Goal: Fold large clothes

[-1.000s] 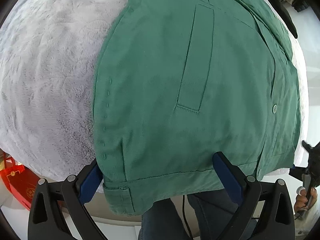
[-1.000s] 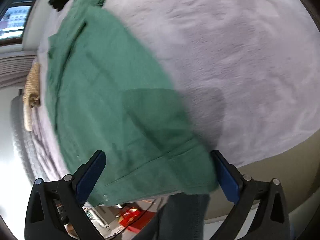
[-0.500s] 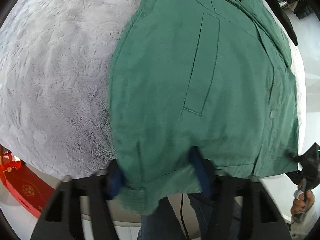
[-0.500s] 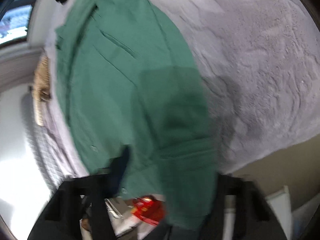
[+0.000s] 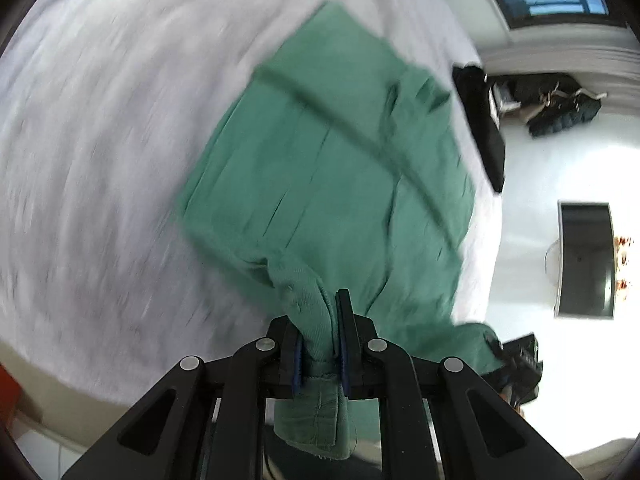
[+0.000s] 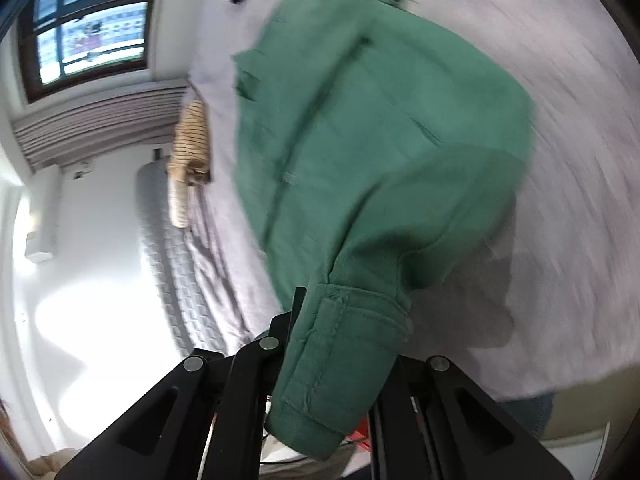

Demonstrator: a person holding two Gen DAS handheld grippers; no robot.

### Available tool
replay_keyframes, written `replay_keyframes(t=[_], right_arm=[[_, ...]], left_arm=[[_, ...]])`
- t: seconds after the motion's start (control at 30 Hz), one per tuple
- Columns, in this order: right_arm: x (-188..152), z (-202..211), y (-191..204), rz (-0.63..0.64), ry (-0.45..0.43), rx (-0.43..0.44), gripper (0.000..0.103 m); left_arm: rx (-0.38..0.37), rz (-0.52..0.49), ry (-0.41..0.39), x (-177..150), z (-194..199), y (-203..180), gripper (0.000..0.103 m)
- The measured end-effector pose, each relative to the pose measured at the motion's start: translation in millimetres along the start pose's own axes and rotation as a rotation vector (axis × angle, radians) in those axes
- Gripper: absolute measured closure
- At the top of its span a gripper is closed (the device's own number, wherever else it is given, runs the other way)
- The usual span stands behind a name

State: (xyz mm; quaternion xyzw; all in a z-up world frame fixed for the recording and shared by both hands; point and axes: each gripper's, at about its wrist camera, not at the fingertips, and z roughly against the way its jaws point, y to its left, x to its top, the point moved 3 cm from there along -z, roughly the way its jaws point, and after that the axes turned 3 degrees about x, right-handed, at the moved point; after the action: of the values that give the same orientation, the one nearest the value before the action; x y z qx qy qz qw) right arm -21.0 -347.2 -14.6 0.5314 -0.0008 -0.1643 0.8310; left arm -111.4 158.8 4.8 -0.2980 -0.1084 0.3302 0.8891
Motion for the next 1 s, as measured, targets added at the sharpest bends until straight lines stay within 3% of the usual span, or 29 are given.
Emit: replay_keyframes(t=[0.23, 0.47, 0.63, 0.73, 0.77, 0.8, 0.83, 0.87, 0.9, 1.0], right_arm=[[95, -14, 70, 0.105, 0.002, 0.090, 0.095], [201, -44, 100, 0.110, -0.074, 0.041, 0.095], [260, -79, 80, 0.033, -0.120, -0.054, 0.093], [272, -89, 63, -0.020, -0.133, -0.109, 0.090], [274, -91, 61, -0.041, -0.148, -0.112, 0.088], [276, -92, 61, -0.054, -0.161, -0.109, 0.078], [276, -88, 61, -0.061, -0.182, -0.098, 0.064], [275, -83, 61, -0.056, -0.198, -0.092, 0.028], [275, -78, 63, -0.040, -0.215, -0.092, 0.014], [276, -66, 70, 0.029, -0.224, -0.176, 0.014]], left_arm=[[0.014, -0.020, -0.152, 65, -5, -65, 0.088], [0.088, -0.051, -0.252, 156, -28, -94, 0.088], [0.201, -0.084, -0.216, 218, -76, -93, 0.088], [0.267, -0.095, -0.159, 232, -99, -92, 0.087], [0.295, -0.116, -0.148, 235, -103, -93, 0.083], [0.318, -0.133, -0.150, 236, -102, -95, 0.070], [0.344, -0.152, -0.163, 235, -98, -97, 0.041], [0.377, -0.171, -0.193, 235, -92, -100, 0.024], [0.410, -0.192, -0.240, 235, -83, -103, 0.009], [0.441, -0.246, -0.289, 238, -71, -108, 0.009]])
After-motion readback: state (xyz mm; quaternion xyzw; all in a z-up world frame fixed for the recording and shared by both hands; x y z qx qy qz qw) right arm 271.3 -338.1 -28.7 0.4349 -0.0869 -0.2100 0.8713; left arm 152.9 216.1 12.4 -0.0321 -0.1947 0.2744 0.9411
